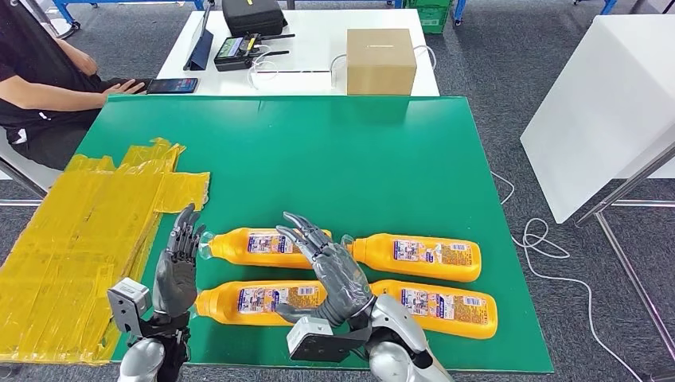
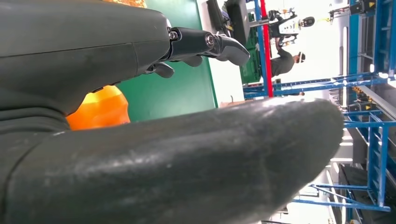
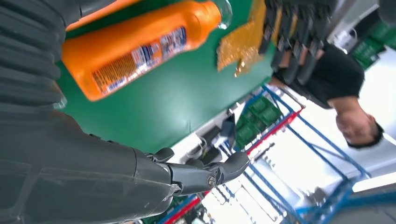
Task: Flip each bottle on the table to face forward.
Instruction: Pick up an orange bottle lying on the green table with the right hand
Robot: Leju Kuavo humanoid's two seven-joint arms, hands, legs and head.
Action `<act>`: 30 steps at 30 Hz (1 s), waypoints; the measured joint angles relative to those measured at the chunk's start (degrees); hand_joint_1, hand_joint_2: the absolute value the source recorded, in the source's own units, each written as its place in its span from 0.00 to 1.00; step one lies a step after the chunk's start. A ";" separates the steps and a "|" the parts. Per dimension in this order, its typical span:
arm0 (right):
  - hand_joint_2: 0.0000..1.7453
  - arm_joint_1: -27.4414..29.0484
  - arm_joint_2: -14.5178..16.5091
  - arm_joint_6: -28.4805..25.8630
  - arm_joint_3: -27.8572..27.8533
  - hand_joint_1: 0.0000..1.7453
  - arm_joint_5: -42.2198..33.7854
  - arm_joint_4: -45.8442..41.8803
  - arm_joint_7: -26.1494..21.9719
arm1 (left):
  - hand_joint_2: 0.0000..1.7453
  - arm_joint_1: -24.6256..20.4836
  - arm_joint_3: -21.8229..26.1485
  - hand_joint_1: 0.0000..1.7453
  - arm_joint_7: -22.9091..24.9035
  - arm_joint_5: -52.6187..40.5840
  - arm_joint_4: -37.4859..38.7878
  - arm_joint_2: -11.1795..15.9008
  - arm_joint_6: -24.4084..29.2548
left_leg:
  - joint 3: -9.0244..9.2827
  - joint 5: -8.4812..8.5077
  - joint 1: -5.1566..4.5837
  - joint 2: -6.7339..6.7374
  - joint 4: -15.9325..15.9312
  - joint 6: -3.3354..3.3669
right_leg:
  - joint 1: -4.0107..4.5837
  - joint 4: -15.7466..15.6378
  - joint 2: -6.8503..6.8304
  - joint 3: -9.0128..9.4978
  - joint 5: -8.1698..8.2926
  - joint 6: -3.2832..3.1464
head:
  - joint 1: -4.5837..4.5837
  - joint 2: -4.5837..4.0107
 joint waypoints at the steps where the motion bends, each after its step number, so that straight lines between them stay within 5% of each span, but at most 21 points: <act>1: 1.00 -0.36 0.02 0.60 0.24 0.00 0.09 0.67 0.34 | 0.00 -0.13 0.00 0.00 -0.01 0.00 0.02 -0.02 -0.12 | 0.00 0.00 0.00 0.00 0.00 0.00 | 0.00 0.00 0.00 0.00 0.00 0.00 | 0.00 0.00; 30: 1.00 -9.22 -0.02 9.61 11.26 0.00 0.80 21.70 6.59 | 0.00 -2.09 -0.04 0.00 -0.59 0.27 2.45 -0.15 -1.13 | 0.01 0.01 0.00 0.00 0.03 0.00 | 0.00 0.00 0.00 0.01 0.00 0.01 | 0.00 0.00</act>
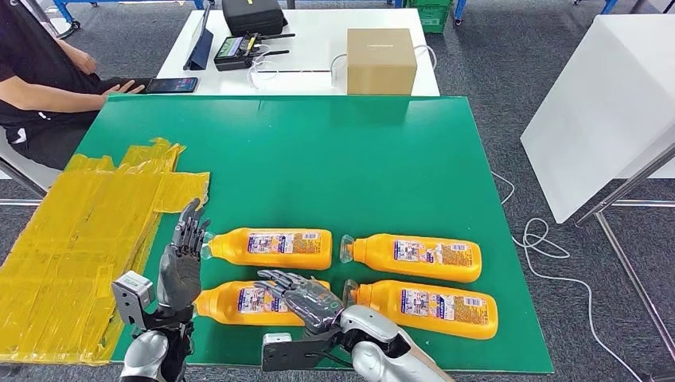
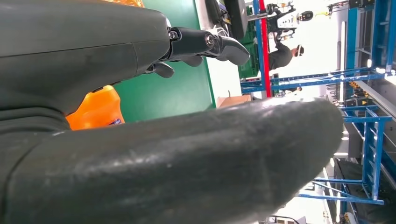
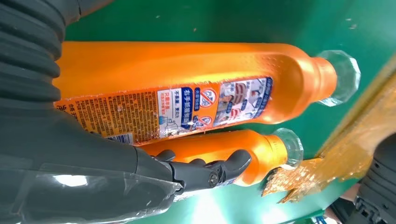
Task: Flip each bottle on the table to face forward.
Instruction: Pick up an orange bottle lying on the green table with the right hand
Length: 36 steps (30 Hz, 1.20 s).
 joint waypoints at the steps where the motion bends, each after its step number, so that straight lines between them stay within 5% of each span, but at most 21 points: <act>1: 1.00 -0.52 -0.08 0.08 0.50 0.00 0.51 0.50 0.64 | 0.00 0.03 0.00 0.00 -0.01 0.01 0.01 0.00 0.00 | 0.01 0.00 0.00 0.00 0.00 0.00 | 0.00 0.00 0.00 0.00 0.00 0.00 | -0.01 0.00; 11: 1.00 -8.99 -0.46 3.82 8.44 0.00 8.06 7.58 7.53 | 0.00 0.69 0.02 0.00 -0.01 0.23 0.02 0.02 -0.04 | 0.47 -0.03 0.00 0.01 -0.01 0.02 | 0.00 -0.03 0.02 0.42 0.01 -0.01 | 0.00 0.00; 12: 1.00 -10.04 -0.52 5.08 9.36 0.08 8.21 8.41 7.50 | 0.00 0.66 0.02 0.00 -0.01 0.25 0.06 0.02 -0.10 | 0.52 -0.03 0.00 0.02 -0.01 0.02 | 0.00 -0.03 0.03 0.46 0.03 -0.04 | -0.01 0.00; 16: 1.00 -14.04 -0.97 10.14 12.72 0.98 6.84 11.10 6.22 | 0.00 0.11 0.02 0.00 -0.03 0.27 0.66 0.02 -0.40 | 0.66 0.02 0.00 0.02 -0.01 0.09 | 0.00 -0.05 0.04 0.57 0.13 -0.16 | 0.00 0.00; 29: 1.00 -19.40 -2.70 13.69 19.04 1.00 0.59 14.14 4.84 | 0.00 -1.96 -0.02 0.00 -0.57 1.42 3.34 0.02 -0.44 | 0.68 0.18 -0.01 0.00 0.12 0.21 | -0.01 -0.06 0.02 0.69 0.22 -0.09 | -0.01 0.00; 36: 1.00 -17.84 -2.66 6.38 17.18 1.00 -5.32 14.46 5.54 | 0.00 -2.19 0.52 0.00 -1.59 4.24 3.17 -0.37 4.52 | 0.67 0.16 -0.02 0.01 0.14 0.22 | -0.01 -0.06 0.03 0.71 0.22 -0.09 | -0.01 0.00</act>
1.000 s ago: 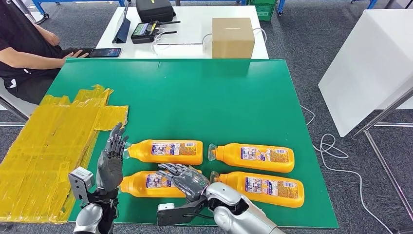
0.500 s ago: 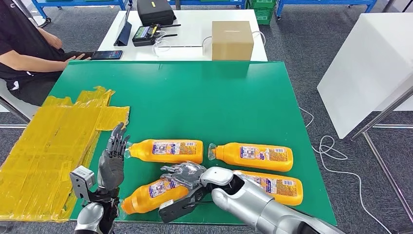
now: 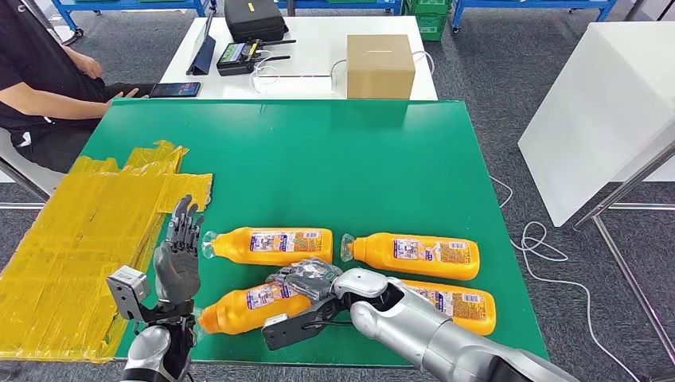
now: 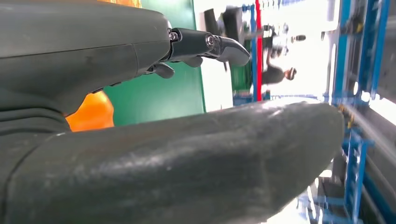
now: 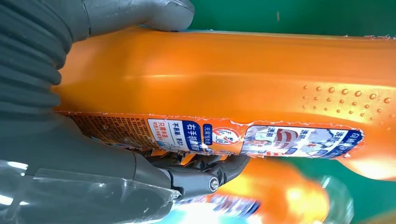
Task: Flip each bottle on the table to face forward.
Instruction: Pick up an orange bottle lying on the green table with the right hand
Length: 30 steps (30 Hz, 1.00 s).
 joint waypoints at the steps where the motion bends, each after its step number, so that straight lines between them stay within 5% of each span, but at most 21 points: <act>1: 1.00 0.64 0.02 -1.46 -0.77 1.00 -0.67 -0.16 0.06 | 0.00 0.03 0.32 0.00 -0.10 0.09 -0.43 -0.18 1.57 | -0.01 0.00 0.00 0.00 0.00 0.00 | 0.00 0.00 0.00 0.00 0.00 0.00 | 0.00 0.00; 12: 1.00 4.08 0.00 -5.67 -5.32 1.00 -2.78 -2.06 -0.44 | 0.00 0.20 2.46 0.00 -0.56 0.81 -3.29 -1.16 5.67 | -0.03 0.00 0.01 0.01 0.00 0.00 | 0.01 0.00 0.00 -0.02 0.00 0.00 | 0.01 0.00; 18: 1.00 13.02 -0.46 -11.91 -12.92 1.00 -7.84 -12.63 -4.58 | 0.00 1.39 6.88 0.00 -1.08 5.09 -6.57 -1.89 10.61 | -0.38 -0.01 0.01 0.00 0.01 0.01 | 0.01 0.01 -0.01 -0.33 0.00 0.01 | 0.01 0.00; 22: 1.00 18.41 -0.49 -13.92 -18.26 1.00 -8.08 -22.07 -6.16 | 1.00 2.30 10.23 0.00 0.49 6.58 -8.54 -2.42 12.01 | -0.59 -0.01 0.01 -0.02 0.01 0.01 | 0.02 0.01 -0.03 -0.53 -0.01 0.02 | 0.00 0.00; 30: 1.00 22.92 1.39 -16.48 -27.07 1.00 -11.03 -32.07 -11.00 | 1.00 2.48 12.38 0.00 4.17 9.53 -8.90 -2.98 9.79 | -0.75 -0.02 -0.02 -0.02 0.04 0.01 | 0.00 0.01 -0.04 -0.66 -0.01 0.02 | 0.02 0.00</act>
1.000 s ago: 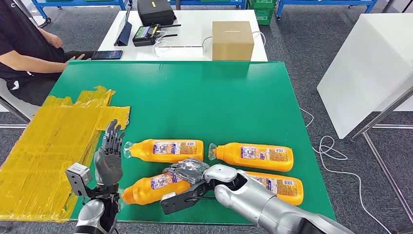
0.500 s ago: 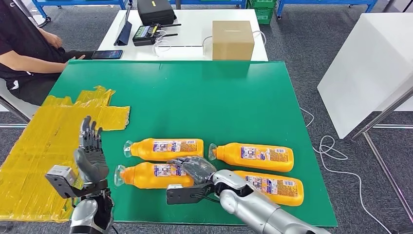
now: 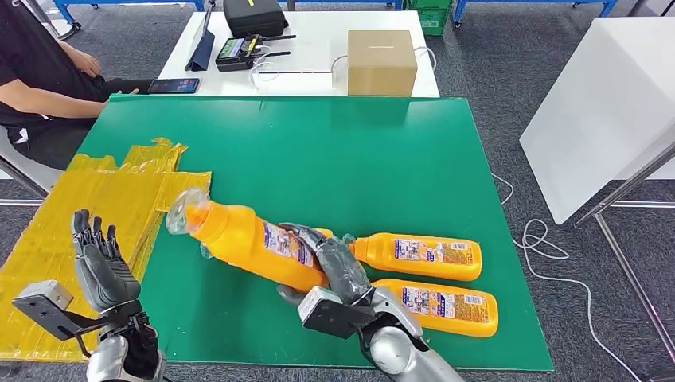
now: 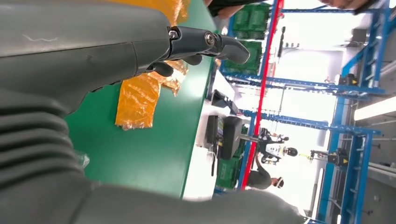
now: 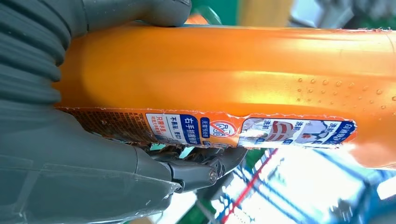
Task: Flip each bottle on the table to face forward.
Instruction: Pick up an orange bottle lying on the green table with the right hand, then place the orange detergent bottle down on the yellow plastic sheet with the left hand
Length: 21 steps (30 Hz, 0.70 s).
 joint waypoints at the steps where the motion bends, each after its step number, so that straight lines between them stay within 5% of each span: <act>1: 1.00 0.13 0.28 -0.20 -0.98 1.00 -0.48 -0.68 -0.25 | 1.00 0.03 0.11 0.00 0.79 1.07 -0.01 -0.02 -1.31 | 0.00 0.00 0.00 0.00 0.01 0.00 | 0.00 0.00 0.00 0.00 0.00 0.00 | -0.01 0.00; 10: 1.00 -2.25 2.54 0.78 -8.68 1.00 -2.06 0.40 -0.50 | 1.00 0.53 -4.65 0.00 8.84 12.99 2.68 0.73 -25.63 | -0.01 0.00 0.00 0.01 0.03 0.00 | 0.00 0.00 0.00 0.00 0.01 0.01 | 0.00 0.00; 21: 1.00 -5.90 6.10 4.44 -9.36 1.00 -0.36 9.46 -0.22 | 1.00 -1.51 -9.48 0.00 9.27 15.64 7.64 2.37 -30.44 | -0.05 0.01 0.01 0.00 0.02 0.00 | 0.01 0.01 0.00 -0.04 0.01 0.01 | 0.01 0.00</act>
